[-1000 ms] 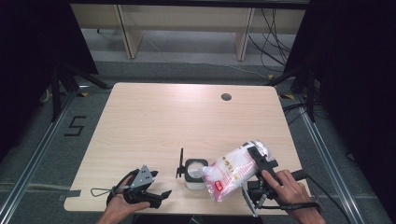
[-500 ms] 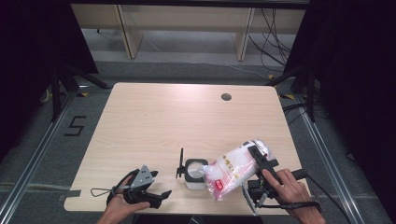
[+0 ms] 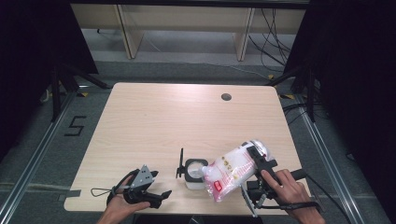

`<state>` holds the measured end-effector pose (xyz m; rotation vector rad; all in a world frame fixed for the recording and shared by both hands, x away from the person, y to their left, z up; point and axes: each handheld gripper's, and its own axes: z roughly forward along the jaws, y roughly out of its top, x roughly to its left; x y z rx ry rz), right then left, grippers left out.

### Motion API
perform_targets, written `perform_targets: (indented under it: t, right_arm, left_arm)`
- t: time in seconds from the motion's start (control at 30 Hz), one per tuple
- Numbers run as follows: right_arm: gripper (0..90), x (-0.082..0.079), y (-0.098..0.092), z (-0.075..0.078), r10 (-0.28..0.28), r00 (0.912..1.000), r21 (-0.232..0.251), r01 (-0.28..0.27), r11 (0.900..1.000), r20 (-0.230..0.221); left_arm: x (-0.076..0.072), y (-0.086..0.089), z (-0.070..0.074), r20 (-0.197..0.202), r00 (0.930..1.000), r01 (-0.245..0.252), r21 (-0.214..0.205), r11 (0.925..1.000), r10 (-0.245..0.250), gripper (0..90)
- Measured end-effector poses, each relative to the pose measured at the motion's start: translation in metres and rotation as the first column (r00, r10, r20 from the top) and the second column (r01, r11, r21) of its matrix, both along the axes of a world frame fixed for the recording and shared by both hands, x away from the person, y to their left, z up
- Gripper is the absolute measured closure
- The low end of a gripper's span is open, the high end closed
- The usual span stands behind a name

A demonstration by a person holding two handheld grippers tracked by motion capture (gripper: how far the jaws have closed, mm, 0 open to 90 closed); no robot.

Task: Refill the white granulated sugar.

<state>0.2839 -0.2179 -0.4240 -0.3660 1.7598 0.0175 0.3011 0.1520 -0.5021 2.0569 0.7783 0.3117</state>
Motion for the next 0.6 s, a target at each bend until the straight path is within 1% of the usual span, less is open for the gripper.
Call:
perform_targets:
  t: [0.03,0.07,0.1,0.13,0.17,0.23,0.27,0.3,0.33,0.37,0.4,0.43,0.47,0.5,0.53,0.57,0.6]
  right_arm:
    - [38.9,0.0025,-0.0015,-0.0004,0.04,0.999,0.009,-0.04,0.9992,0.019]
    - [39.0,0.0009,-0.0033,-0.0013,0.014,0.9999,0.034,-0.014,0.9993,0.004]
    - [39.0,0.0003,-0.0037,0.0,0.011,0.9999,0.019,-0.011,0.9998,0.003]
    - [39.0,-0.0023,-0.0042,-0.0005,-0.017,0.9998,0.025,0.017,0.9995,-0.008]
    - [39.0,-0.0003,-0.0048,-0.0006,0.022,0.9996,0.029,-0.023,0.9993,0.017]
    - [39.0,-0.0025,-0.0051,-0.0001,-0.008,1.0,0.034,0.008,0.9994,-0.006]
    - [39.0,0.0001,-0.0037,0.0019,0.047,0.9985,0.001,-0.047,0.9989,0.029]
    - [39.0,-0.0017,-0.0029,0.0027,0.022,0.9997,-0.012,-0.022,0.9997,0.009]
    - [39.0,-0.0024,-0.0025,0.0037,0.02,0.9998,-0.025,-0.019,0.9995,0.009]
    - [39.0,-0.0038,-0.004,-0.0005,-0.006,0.9999,0.026,0.007,0.9996,-0.009]
    - [39.0,-0.0034,-0.0037,-0.0003,0.003,1.0,0.024,-0.003,0.9997,-0.007]
    - [39.0,-0.0021,-0.002,0.0024,0.029,0.9996,-0.011,-0.029,0.9995,0.006]
    - [38.9,-0.0016,-0.0018,0.0018,0.043,0.9989,-0.013,-0.043,0.999,0.016]
    - [39.0,-0.0028,-0.0033,-0.0019,0.019,0.9998,0.035,-0.02,0.9992,0.006]
    - [39.0,-0.0028,-0.002,0.0003,0.016,0.9999,0.013,-0.016,0.9998,0.0]
    - [39.0,-0.0038,-0.0019,-0.0002,-0.003,1.0,0.024,0.003,0.9997,-0.002]
    - [39.0,-0.0026,-0.0002,0.0016,0.016,0.9999,0.001,-0.016,0.9999,0.003]
  left_arm:
    - [0.0001,0.0,0.0002,-0.001,1.0,-0.003,-0.001,1.0,0.003,15.4]
    - [0.0022,0.0028,0.0011,0.013,0.9998,0.017,0.035,0.9992,-0.017,15.4]
    - [0.0021,0.0029,0.0014,0.013,0.9998,0.011,0.041,0.9991,-0.012,15.4]
    - [0.0018,0.0026,0.001,0.009,0.9999,0.009,0.038,0.9993,-0.009,15.4]
    - [0.0016,0.0025,0.0012,0.012,0.9998,0.012,0.04,0.9991,-0.012,15.4]
    - [0.002,0.0026,0.0009,0.014,0.9998,0.014,0.036,0.9993,-0.015,15.4]
    - [0.0013,0.0023,0.0013,0.006,0.9999,0.013,0.032,0.9994,-0.013,15.4]
    - [0.0,-0.0001,0.0002,-0.001,1.0,-0.004,-0.003,1.0,0.004,15.4]
    - [-0.0001,0.0001,0.0001,0.0,1.0,-0.002,-0.002,1.0,0.002,15.4]
    - [0.0001,0.0002,0.0003,0.0,1.0,-0.002,0.0,1.0,0.002,15.4]
    - [0.0027,0.0033,0.0012,0.024,0.9994,0.023,0.043,0.9988,-0.024,15.4]
    - [0.0031,0.0034,0.0013,0.027,0.9993,0.025,0.043,0.9987,-0.026,15.4]
    - [0.0026,0.0036,0.0019,0.024,0.9994,0.022,0.051,0.9984,-0.024,15.4]
    - [0.0019,0.0032,0.0021,0.02,0.9994,0.028,0.041,0.9988,-0.028,15.4]
    - [0.0019,0.0033,0.002,0.025,0.9993,0.026,0.041,0.9988,-0.027,15.4]
    - [0.0023,0.0033,0.0017,0.028,0.9994,0.022,0.037,0.9991,-0.023,15.4]
    - [0.0027,0.0033,0.0015,0.025,0.9995,0.016,0.042,0.999,-0.017,15.4]
